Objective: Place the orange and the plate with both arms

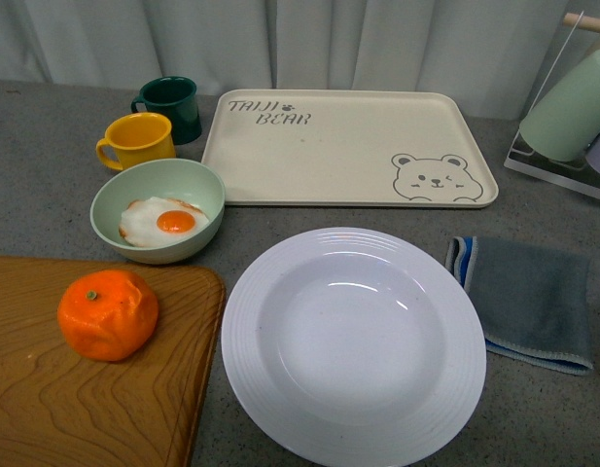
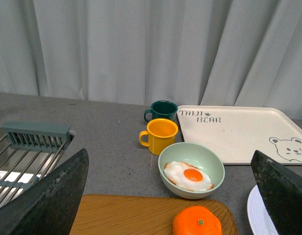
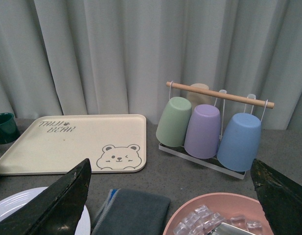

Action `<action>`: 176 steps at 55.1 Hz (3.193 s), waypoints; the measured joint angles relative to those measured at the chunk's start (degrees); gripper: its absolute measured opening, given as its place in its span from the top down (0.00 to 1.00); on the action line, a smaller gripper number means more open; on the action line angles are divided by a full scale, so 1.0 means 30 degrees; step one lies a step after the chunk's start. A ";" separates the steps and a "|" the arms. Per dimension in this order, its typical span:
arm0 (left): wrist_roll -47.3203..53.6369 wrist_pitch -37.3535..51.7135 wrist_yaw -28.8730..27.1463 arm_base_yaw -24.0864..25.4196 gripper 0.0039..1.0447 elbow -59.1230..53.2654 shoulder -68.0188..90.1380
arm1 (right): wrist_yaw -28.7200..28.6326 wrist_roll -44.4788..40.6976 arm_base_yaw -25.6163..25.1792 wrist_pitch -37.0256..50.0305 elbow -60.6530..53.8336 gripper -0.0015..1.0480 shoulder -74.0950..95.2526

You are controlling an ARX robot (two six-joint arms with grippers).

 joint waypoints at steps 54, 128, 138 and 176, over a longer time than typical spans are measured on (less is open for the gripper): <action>-0.4787 0.6579 -0.0080 -0.2623 0.06 0.6149 2.5711 | 0.0007 0.0000 0.0000 0.0000 0.0000 0.09 -0.0015; -0.5042 0.5479 0.1246 -0.6353 0.51 1.0826 3.1445 | 0.0000 0.0000 0.0000 0.0000 0.0000 0.09 -0.0015; -0.5406 0.5719 0.0889 -0.8633 0.51 1.1927 3.2428 | 0.0007 0.0000 0.0000 0.0000 0.0000 0.09 -0.0015; -0.6339 0.5880 -0.0386 -1.2174 0.52 1.4622 3.6705 | 0.0000 0.0000 0.0000 0.0000 0.0000 0.09 -0.0015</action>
